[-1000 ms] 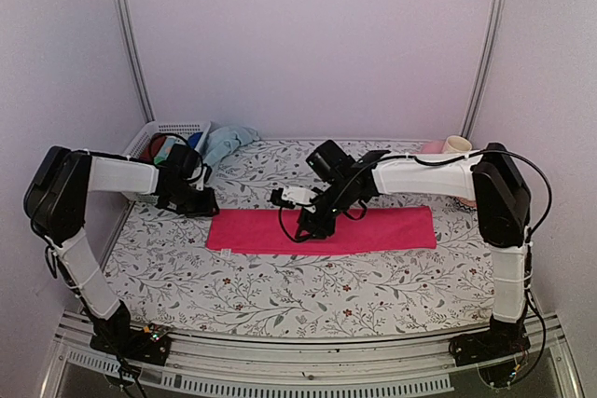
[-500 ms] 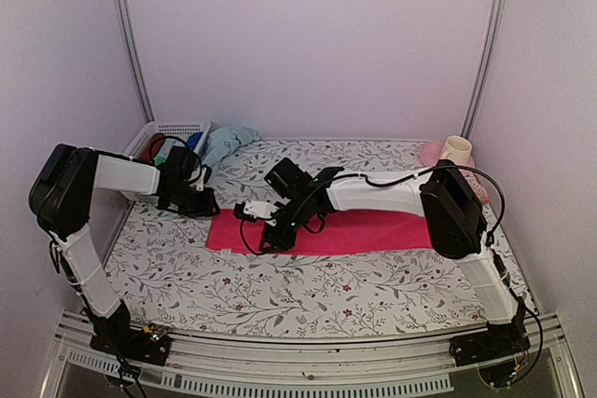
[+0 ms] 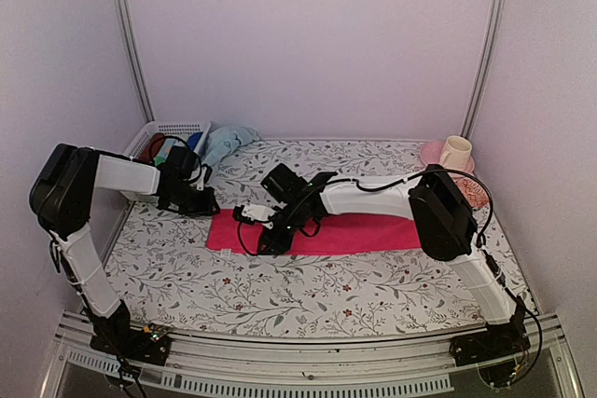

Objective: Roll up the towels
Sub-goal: Smooth out the towel at the center of the board.

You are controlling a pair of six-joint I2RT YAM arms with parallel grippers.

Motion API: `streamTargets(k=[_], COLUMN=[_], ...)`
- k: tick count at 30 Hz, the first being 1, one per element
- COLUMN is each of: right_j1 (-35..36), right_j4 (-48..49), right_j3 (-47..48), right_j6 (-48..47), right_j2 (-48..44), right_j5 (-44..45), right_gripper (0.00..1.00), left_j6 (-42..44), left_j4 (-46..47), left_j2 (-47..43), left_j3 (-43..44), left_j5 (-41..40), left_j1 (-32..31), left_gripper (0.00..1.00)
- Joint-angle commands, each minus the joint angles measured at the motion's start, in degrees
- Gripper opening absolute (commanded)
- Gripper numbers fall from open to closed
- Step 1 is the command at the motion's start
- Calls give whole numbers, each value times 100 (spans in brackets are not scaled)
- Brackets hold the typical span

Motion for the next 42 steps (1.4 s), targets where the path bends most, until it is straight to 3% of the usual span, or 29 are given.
streamTargets(k=[1,24,32,42], right_j1=[44,37,95,167], right_j4=[-44,-89,-165,-198], right_j3=[113,102,97,97], right_j6=[33,-25,-68,-140], right_j2=[-2,379,487,514], right_j5=[-223,-161,-127,-21], right_gripper=[45,47,47,46], left_j6=[65,63,62,45], left_j4=[30,-4,-3,229], left_j2=[40,174,-38,189], left_j3=[47,121,20,-20], left_j5=[-42,79,-297,404], left_j1=[85,90,94,92], left_gripper=[23,19,29,25])
